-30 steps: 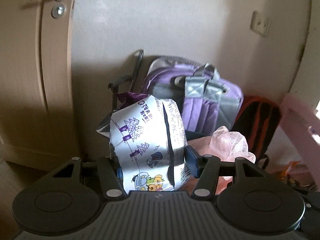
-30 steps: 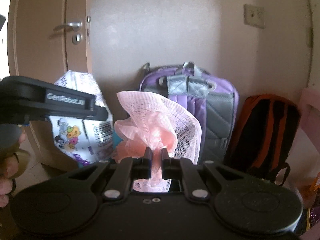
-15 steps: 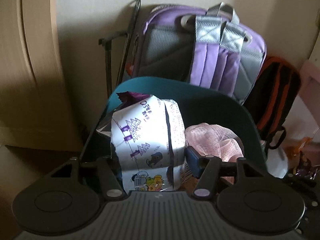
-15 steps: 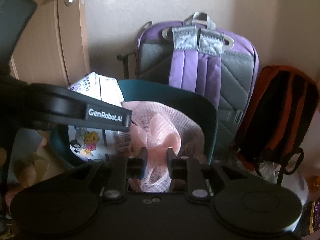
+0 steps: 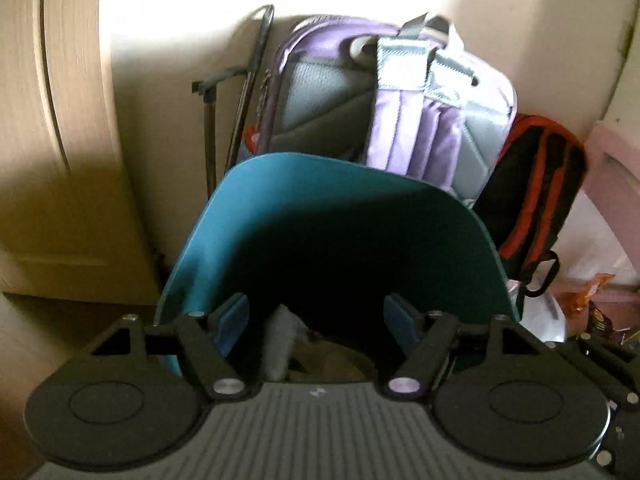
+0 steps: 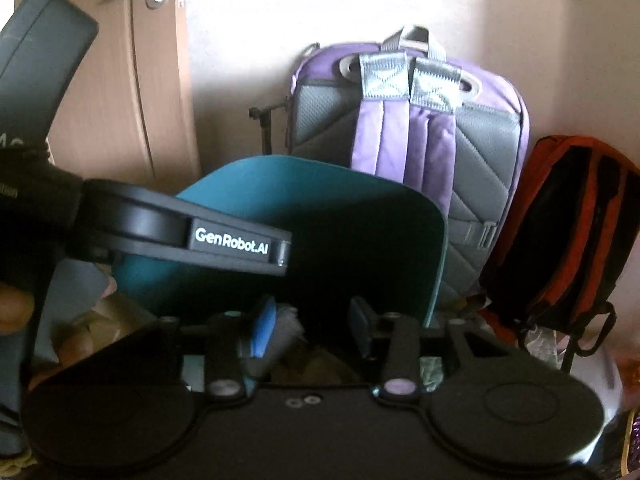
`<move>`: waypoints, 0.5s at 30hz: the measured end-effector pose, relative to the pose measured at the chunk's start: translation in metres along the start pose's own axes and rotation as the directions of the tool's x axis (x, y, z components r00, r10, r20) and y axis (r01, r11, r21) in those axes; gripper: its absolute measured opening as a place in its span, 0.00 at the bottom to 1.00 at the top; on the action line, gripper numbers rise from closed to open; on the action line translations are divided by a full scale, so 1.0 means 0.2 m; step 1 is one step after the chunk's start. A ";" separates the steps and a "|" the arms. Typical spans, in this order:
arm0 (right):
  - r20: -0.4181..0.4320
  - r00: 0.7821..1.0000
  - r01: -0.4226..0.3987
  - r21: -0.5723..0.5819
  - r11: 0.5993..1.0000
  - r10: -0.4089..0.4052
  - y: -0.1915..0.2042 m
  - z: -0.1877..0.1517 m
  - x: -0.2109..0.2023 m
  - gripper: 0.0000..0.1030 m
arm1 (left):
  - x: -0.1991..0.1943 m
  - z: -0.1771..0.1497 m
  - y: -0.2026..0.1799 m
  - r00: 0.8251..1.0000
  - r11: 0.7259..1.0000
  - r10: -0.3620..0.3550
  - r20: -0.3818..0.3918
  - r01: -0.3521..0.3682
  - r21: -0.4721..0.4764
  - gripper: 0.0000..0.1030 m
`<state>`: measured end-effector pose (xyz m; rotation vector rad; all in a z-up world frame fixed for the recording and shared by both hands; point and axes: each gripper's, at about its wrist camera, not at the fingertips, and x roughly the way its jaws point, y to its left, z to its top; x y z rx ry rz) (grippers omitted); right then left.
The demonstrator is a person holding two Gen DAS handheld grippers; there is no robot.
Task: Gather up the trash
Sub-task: 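Open both tools over the teal wastebasket to drop the snack bag and net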
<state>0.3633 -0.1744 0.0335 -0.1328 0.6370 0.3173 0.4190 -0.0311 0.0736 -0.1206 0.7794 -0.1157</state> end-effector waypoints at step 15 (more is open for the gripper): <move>0.057 0.998 -0.021 -0.002 1.000 0.021 0.14 -0.11 -0.50 0.41 | -0.55 -0.25 0.06 0.999 0.999 -0.014 0.032 0.013 0.040 0.72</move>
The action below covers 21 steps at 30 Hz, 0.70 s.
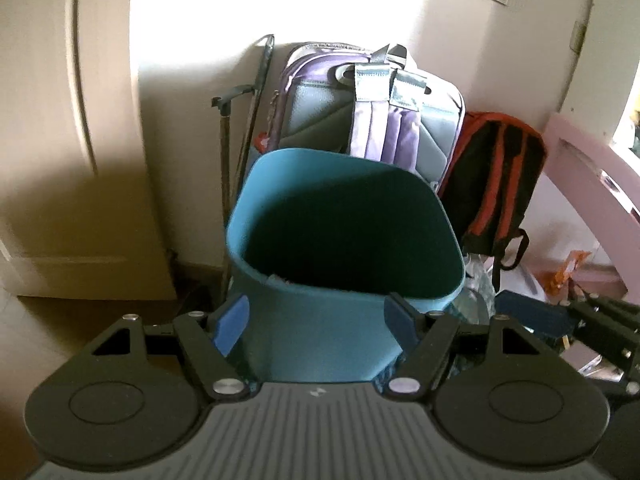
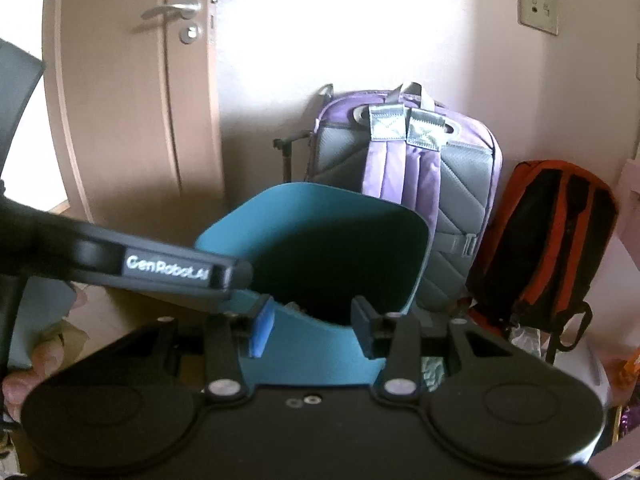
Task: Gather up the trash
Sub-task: 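Open both tools over the teal wastebasket to drop the snack bag and net, then move both tools back down to the trash pile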
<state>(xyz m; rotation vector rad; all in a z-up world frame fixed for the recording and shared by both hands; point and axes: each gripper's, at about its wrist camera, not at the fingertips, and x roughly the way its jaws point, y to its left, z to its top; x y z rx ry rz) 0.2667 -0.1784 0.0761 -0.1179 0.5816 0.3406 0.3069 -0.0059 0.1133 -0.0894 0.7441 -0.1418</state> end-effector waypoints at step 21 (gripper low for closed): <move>-0.049 0.988 -0.150 -0.010 0.989 0.149 0.14 -0.52 -0.15 0.53 | 0.00 -0.66 0.16 0.993 1.000 -0.016 -0.116 0.014 -0.013 0.81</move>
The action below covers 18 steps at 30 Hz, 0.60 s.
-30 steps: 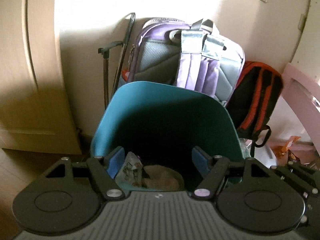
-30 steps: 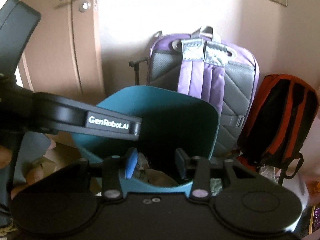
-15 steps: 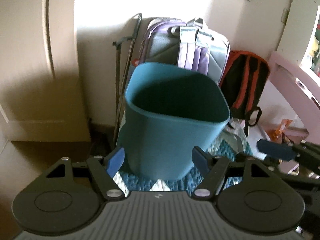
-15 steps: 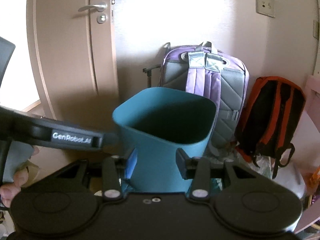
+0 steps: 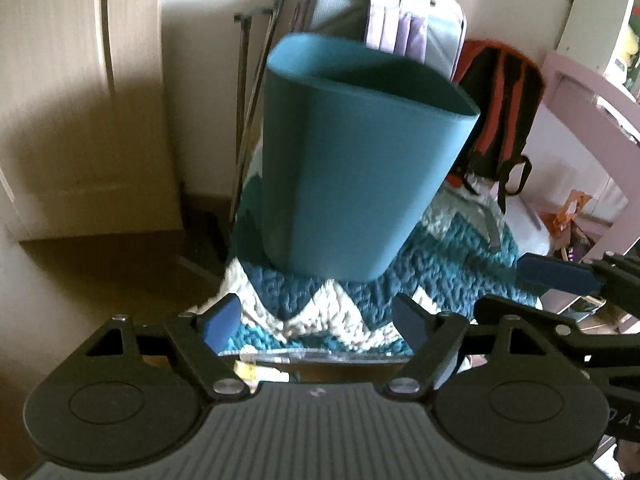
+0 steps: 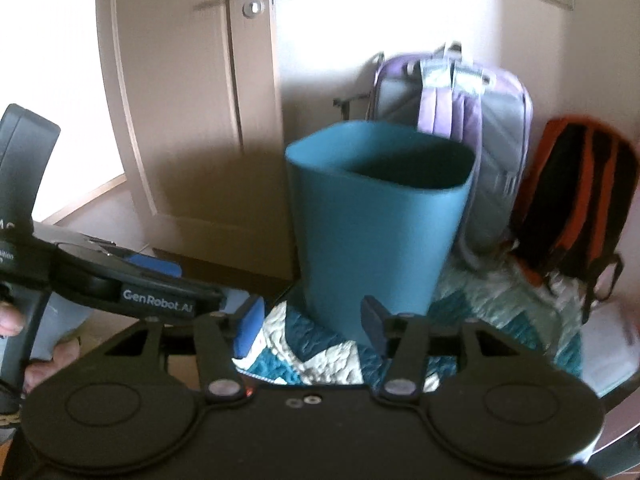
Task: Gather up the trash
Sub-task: 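Move both tools back down to the trash pile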
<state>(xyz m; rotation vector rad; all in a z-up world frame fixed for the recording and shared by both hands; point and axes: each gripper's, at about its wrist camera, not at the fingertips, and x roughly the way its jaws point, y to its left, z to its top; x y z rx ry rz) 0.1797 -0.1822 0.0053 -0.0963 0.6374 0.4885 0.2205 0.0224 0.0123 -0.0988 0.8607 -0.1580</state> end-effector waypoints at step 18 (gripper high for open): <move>-0.042 0.981 -0.183 0.121 0.976 0.189 -0.15 -0.61 0.72 0.57 | 0.78 -0.28 0.43 0.988 0.998 0.057 -0.145 -0.058 -0.006 0.95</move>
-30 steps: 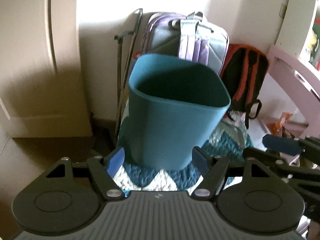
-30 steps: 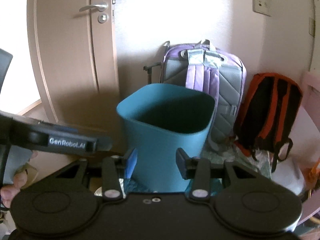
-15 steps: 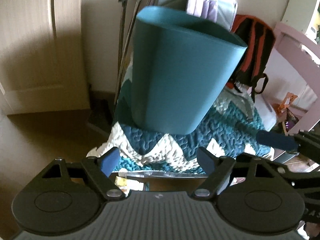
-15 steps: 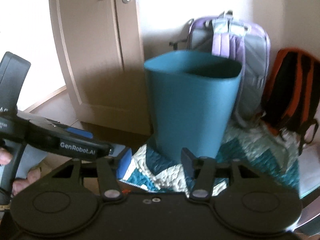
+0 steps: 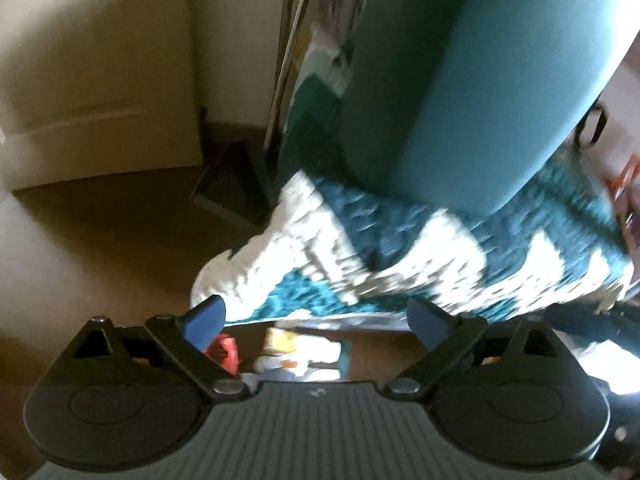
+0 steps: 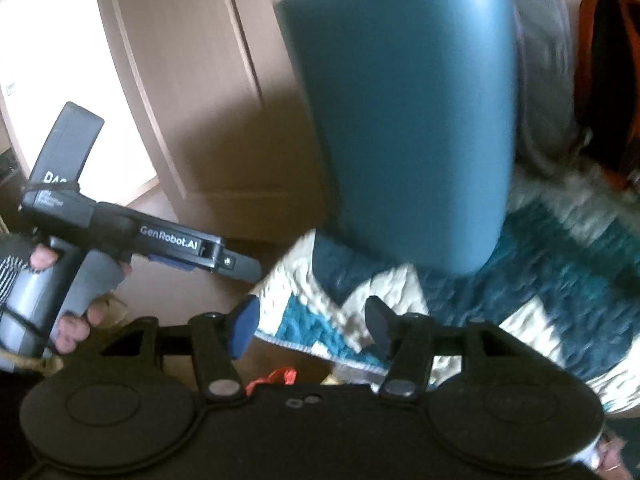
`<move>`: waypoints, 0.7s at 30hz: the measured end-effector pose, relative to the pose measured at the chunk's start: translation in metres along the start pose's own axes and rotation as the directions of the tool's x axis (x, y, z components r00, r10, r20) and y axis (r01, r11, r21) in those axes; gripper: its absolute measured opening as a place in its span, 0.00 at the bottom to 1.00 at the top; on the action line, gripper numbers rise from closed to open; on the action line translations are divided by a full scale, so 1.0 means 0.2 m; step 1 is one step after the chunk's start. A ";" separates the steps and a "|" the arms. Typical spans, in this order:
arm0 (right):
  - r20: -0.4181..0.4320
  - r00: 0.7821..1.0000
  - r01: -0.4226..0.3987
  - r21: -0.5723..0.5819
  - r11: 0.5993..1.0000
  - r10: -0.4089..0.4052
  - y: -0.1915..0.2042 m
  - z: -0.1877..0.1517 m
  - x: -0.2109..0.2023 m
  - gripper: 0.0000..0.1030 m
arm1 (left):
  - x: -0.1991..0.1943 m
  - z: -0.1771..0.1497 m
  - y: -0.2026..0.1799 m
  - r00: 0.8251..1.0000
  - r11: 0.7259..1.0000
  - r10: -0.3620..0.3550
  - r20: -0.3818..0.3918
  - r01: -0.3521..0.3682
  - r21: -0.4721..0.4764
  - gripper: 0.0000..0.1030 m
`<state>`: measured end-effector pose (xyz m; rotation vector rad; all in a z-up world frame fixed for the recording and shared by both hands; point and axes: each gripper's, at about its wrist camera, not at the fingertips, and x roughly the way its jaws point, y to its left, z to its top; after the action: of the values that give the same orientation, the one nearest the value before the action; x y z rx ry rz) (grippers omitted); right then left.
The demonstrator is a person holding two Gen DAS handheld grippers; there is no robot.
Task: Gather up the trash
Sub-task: 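Move both tools back down to the trash pile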
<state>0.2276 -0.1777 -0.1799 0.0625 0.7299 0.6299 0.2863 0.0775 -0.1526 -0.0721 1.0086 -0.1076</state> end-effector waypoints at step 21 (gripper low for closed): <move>-0.511 0.845 0.067 -0.191 0.979 -0.158 -0.22 -0.86 1.17 0.57 | 1.28 -0.53 0.23 0.887 0.979 0.073 -0.456 0.024 0.202 0.95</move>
<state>0.2735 -0.1104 -0.4624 -0.3208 1.1993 0.5963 0.3335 0.0908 -0.4291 0.1617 1.4712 -0.2107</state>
